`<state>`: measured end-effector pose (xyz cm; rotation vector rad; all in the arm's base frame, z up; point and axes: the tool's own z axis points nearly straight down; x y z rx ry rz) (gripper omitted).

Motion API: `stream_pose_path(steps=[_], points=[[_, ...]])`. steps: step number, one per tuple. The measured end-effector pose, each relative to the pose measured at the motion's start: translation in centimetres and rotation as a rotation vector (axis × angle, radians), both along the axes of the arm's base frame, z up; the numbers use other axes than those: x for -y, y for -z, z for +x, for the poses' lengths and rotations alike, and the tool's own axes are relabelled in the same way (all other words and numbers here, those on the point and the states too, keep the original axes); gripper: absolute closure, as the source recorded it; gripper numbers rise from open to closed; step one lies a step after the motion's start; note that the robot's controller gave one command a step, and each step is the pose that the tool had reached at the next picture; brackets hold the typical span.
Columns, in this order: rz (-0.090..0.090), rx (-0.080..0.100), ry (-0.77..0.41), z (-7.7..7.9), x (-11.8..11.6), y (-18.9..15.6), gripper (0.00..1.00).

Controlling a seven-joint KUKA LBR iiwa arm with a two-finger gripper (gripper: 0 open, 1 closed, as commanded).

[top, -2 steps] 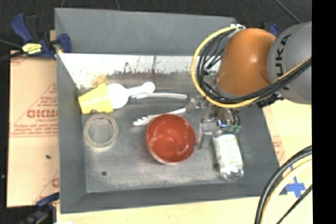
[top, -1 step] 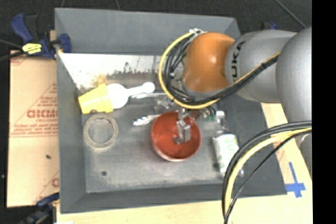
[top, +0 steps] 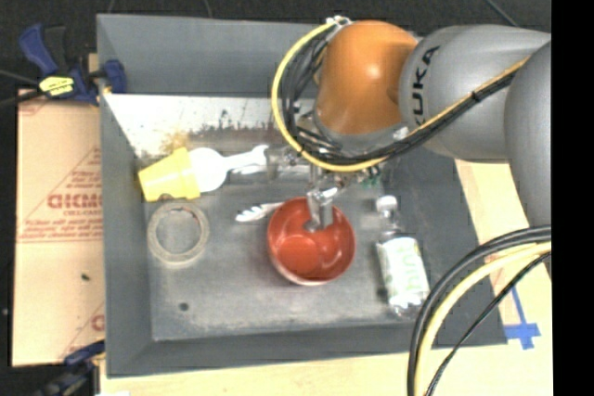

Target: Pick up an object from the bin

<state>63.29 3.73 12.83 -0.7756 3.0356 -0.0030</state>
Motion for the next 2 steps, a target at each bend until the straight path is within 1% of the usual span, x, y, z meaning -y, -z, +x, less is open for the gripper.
stream_pose_path(steps=[1, 2], points=[[0.001, -0.008, 0.051, -0.9, 2.3, 4.7, 0.0], [0.0, 0.006, -0.014, -2.2, 2.0, 5.6, 0.0]])
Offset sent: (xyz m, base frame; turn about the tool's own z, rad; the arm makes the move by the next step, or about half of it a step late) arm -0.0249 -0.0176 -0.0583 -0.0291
